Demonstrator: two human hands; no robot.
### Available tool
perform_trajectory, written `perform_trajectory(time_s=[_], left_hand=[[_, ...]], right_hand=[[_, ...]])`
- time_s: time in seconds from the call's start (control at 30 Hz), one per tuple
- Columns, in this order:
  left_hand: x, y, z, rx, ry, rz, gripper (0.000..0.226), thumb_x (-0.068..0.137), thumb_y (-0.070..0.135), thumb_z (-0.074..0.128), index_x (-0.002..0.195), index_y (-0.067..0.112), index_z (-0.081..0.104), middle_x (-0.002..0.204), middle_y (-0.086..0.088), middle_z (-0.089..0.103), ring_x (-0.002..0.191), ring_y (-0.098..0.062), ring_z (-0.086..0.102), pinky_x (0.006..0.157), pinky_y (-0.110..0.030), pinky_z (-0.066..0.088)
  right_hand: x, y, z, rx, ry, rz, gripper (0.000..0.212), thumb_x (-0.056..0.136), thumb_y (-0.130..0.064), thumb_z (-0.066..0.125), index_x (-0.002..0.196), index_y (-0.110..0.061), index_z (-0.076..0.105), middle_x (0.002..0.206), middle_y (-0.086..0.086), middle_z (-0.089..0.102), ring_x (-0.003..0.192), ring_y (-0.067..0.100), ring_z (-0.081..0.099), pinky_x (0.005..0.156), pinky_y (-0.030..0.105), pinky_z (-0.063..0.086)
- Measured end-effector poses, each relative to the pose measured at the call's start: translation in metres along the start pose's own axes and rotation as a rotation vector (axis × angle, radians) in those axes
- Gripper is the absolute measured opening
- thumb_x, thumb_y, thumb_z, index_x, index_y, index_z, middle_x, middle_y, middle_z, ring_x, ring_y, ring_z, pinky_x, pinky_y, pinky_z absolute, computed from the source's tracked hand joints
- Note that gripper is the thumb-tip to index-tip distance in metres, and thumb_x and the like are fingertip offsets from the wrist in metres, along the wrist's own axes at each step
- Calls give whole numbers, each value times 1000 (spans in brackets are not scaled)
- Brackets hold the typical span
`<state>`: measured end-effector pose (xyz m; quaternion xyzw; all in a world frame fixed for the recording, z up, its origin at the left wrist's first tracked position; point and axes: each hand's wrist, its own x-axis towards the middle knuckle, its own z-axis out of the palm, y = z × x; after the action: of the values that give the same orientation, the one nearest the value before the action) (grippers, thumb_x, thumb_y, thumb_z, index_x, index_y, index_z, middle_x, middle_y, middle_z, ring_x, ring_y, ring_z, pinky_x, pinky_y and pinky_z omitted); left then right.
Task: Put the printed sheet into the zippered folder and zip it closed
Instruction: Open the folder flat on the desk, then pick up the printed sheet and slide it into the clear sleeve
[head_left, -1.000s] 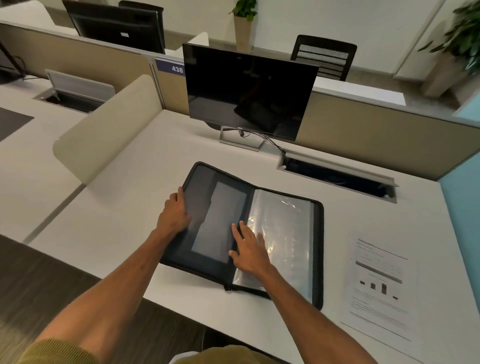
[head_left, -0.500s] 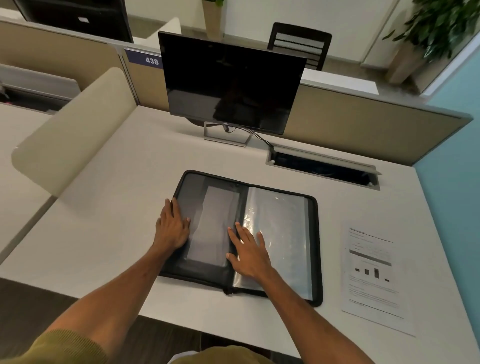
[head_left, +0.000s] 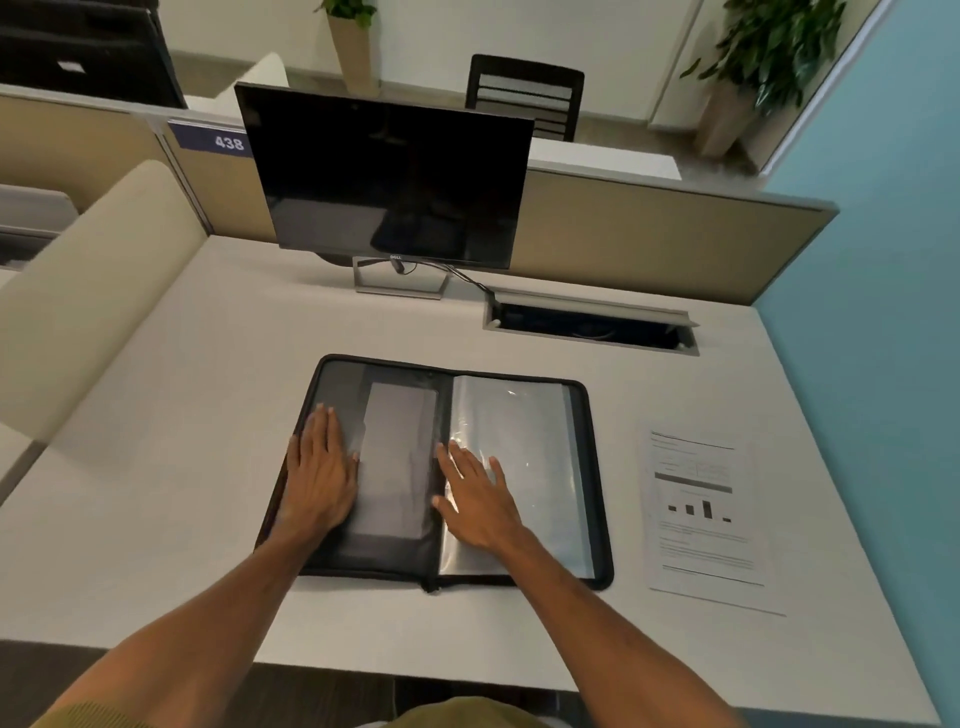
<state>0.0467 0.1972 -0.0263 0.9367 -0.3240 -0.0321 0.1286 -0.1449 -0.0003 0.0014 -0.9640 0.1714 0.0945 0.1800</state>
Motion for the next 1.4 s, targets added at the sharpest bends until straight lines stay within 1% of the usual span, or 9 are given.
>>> perform_trajectory(time_s=[0.13,0.27,0.47,0.77,0.97,1.07,1.17,1.3,1.4], left_hand=[[-2,44,9,-82,-54,142,74,107,48,19,170,12,2,179,-12,3,165,-30,5,131,-62,11],[2,116,18,-117,-112,238,77,102,51,17,169,14,11,177,-14,9,164,-36,12,131,-61,13],[13,227,53,-141,-140,367,59,112,33,40,167,19,22,176,-10,18,162,-33,21,131,-54,17],[5,380,82,-173,-285,470,59,108,23,50,163,14,30,169,-12,34,155,-34,33,125,-53,36],[-5,450,100,-166,-376,327,59,110,33,48,163,15,29,161,-11,42,141,-35,48,110,-54,51],[-7,473,106,-208,-360,146,47,110,34,45,149,7,41,143,-17,51,126,-36,54,99,-51,54],[-5,487,112,-240,-386,49,35,108,30,48,131,4,48,131,-17,51,113,-33,54,90,-48,55],[-7,500,117,-300,-420,-42,37,105,24,55,134,3,46,133,-19,52,125,-37,49,96,-48,50],[-8,510,119,-412,-430,-221,42,100,18,62,135,3,45,136,-20,51,130,-39,46,98,-49,49]], right_hand=[[-16,34,-14,22,47,44,72,110,-49,35,167,-30,-4,176,0,0,163,21,5,128,53,-2],[-46,84,-27,36,92,122,68,111,-48,32,168,-29,-1,176,0,2,163,21,6,129,53,-1],[-97,172,-39,78,130,275,67,111,-52,28,168,-27,3,176,1,6,163,21,7,129,53,1],[-156,280,-67,94,160,462,66,111,-50,31,168,-25,8,176,1,9,162,21,8,130,52,4],[-181,338,-76,56,245,631,64,104,-40,53,161,-20,33,170,8,28,157,26,25,127,51,20],[-187,357,-77,107,299,852,58,98,-34,59,150,-13,46,155,14,43,140,31,43,110,49,42],[-191,372,-76,200,291,971,53,94,-33,64,139,-9,49,142,15,48,129,32,48,98,46,47],[-190,382,-79,366,277,995,55,90,-29,72,133,-7,47,139,16,46,128,33,47,98,43,46],[-186,389,-82,480,277,1038,63,87,-23,77,137,-5,43,141,17,46,131,35,45,101,43,45]])
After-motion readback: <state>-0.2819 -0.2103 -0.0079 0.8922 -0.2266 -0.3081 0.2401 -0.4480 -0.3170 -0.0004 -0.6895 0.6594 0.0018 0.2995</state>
